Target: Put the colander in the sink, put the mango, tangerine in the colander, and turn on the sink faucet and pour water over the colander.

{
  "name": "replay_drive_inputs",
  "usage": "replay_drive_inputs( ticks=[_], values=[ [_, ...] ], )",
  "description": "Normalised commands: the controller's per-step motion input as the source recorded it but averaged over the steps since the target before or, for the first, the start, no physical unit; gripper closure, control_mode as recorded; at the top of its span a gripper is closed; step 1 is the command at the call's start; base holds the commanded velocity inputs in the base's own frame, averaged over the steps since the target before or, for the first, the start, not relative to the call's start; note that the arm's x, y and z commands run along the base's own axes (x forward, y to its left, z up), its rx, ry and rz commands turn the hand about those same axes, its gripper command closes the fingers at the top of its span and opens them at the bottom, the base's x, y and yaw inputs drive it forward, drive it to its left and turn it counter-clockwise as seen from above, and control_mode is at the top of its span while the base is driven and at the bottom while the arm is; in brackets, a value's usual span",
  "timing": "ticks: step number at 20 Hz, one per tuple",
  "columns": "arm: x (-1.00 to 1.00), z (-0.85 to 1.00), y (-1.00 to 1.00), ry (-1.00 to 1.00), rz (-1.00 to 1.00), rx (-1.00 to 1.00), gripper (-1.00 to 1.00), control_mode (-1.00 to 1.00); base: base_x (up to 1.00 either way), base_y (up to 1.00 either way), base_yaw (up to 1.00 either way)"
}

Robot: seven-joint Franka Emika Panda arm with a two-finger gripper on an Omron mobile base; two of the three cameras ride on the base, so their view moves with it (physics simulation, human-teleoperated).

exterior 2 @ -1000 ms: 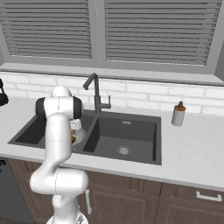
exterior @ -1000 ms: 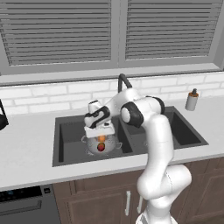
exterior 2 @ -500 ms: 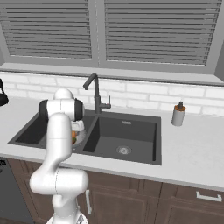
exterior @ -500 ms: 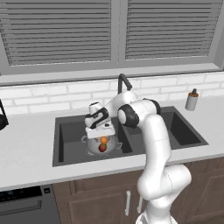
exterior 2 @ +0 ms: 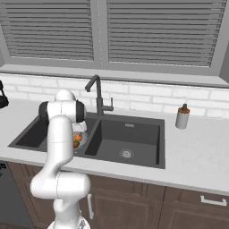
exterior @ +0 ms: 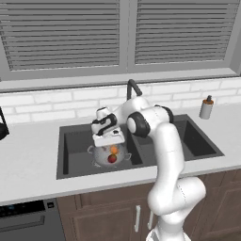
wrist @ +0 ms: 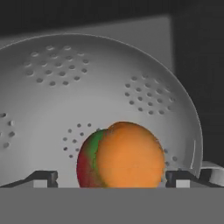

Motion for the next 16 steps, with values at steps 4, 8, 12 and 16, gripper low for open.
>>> replay_drive_inputs(
  ticks=[4, 8, 12, 16],
  values=[
    [-0.07, 0.41, 0.0, 0.0, 0.0, 0.0, -1.0, -1.0, 0.0, 0.0, 0.0],
    [-0.06, 0.45, 0.07, -0.02, 0.0, 0.0, -1.0, -1.0, 0.0, 0.0, 0.0],
    [-0.19, 0.54, 0.17, -0.01, 0.0, 0.0, -1.0, -1.0, 0.0, 0.0, 0.0],
    [-0.41, 0.61, 0.15, -0.07, 0.0, 0.0, -1.0, -1.0, 0.0, 0.0, 0.0]
  ],
)
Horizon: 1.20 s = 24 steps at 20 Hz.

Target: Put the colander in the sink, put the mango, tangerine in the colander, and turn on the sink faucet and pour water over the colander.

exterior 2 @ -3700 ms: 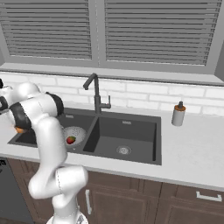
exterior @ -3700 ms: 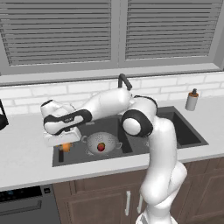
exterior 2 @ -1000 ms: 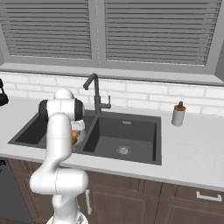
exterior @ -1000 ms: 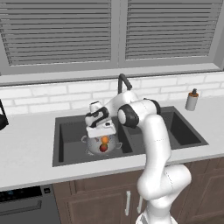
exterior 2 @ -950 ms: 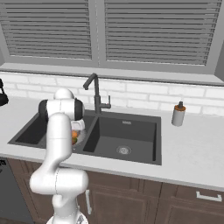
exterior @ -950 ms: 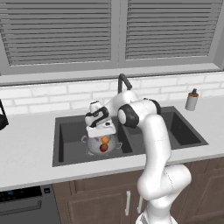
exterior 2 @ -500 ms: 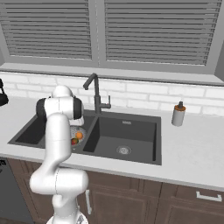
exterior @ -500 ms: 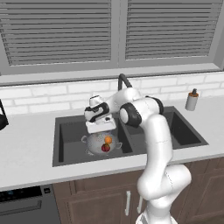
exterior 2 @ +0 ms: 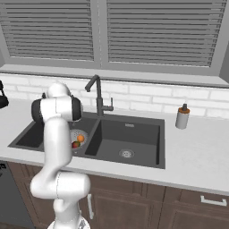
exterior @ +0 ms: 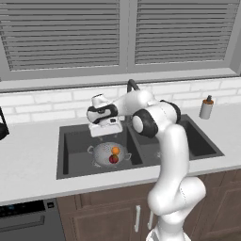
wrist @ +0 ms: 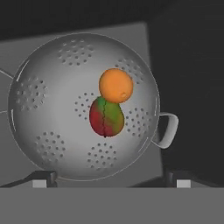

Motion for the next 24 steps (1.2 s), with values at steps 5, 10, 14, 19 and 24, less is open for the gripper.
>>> replay_drive_inputs(
  ticks=[5, 10, 14, 19, 24],
  values=[
    [-0.44, 0.54, 0.1, -0.05, 0.0, 0.0, -1.0, -1.0, 0.0, 0.0, 0.0],
    [-0.44, 0.44, 0.02, 0.0, 0.0, 0.0, -1.0, -1.0, 0.0, 0.0, 0.0],
    [-0.44, 0.33, 0.01, 0.0, 0.0, 0.0, -1.0, -1.0, 0.0, 0.0, 0.0],
    [-0.48, 0.22, -0.11, -0.02, -0.01, 0.03, -1.0, -1.0, 0.0, 0.0, 0.0],
    [-0.46, 0.12, -0.28, -0.22, 0.0, 0.03, -1.0, -1.0, 0.0, 0.0, 0.0]
  ],
)
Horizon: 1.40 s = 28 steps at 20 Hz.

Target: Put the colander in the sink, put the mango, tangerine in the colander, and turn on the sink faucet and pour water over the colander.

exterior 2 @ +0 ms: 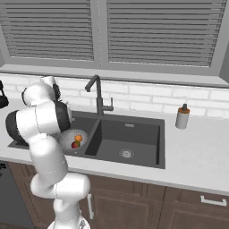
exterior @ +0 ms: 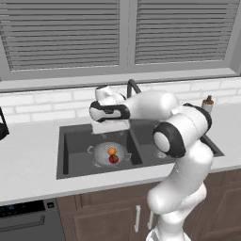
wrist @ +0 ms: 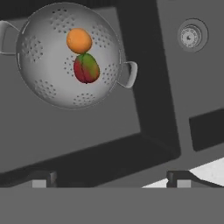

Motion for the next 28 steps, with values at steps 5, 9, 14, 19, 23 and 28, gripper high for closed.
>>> replay_drive_inputs(
  ticks=[5, 9, 14, 19, 23, 28],
  values=[
    [-0.49, 0.1, -0.39, -0.28, 0.03, 0.04, -1.0, -1.0, 0.0, 0.0, 0.0],
    [-0.43, 0.19, -0.42, -0.12, 0.02, 0.02, -1.0, -1.0, 0.0, 0.0, 0.0],
    [-0.35, 0.19, -0.47, 0.0, 0.08, 0.0, -1.0, -1.0, 0.0, 0.0, 0.0],
    [-0.2, 0.2, -0.51, 0.01, 0.17, 0.0, -1.0, -1.0, 0.0, 0.0, 0.0],
    [-0.05, 0.17, -0.47, -0.01, 0.18, 0.0, -1.0, -1.0, 0.0, 0.0, 0.0],
    [0.0, 0.18, -0.48, -0.02, 0.13, 0.0, -1.0, -1.0, 0.0, 0.0, 0.0]
  ],
)
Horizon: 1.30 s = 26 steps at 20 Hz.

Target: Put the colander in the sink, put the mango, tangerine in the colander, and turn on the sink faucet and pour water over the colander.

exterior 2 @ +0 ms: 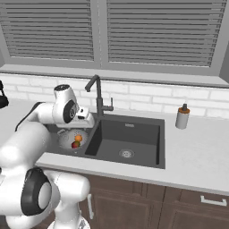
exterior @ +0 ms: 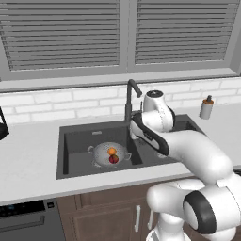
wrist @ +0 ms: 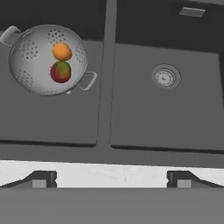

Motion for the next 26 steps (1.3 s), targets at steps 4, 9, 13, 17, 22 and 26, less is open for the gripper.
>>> replay_drive_inputs(
  ticks=[4, 9, 13, 17, 22, 26],
  values=[
    [-0.01, 0.24, -0.47, -0.1, 0.15, 0.0, -1.0, -1.0, 0.0, 0.0, 0.0],
    [0.0, 0.21, -0.5, -0.13, 0.16, 0.0, -1.0, -1.0, 0.0, 0.0, 0.0],
    [0.0, 0.14, -0.51, -0.15, 0.22, 0.0, -1.0, -1.0, 0.0, 0.0, 0.0],
    [0.0, 0.05, -0.45, -0.25, 0.24, 0.0, -1.0, -1.0, 0.0, 0.0, 0.0],
    [0.13, 0.0, -0.17, -0.35, 0.11, 0.13, -1.0, -1.0, 0.0, 0.0, 0.0],
    [0.32, 0.06, -0.13, -0.35, 0.04, 0.23, -1.0, -1.0, 0.0, 0.0, 0.0]
  ],
)
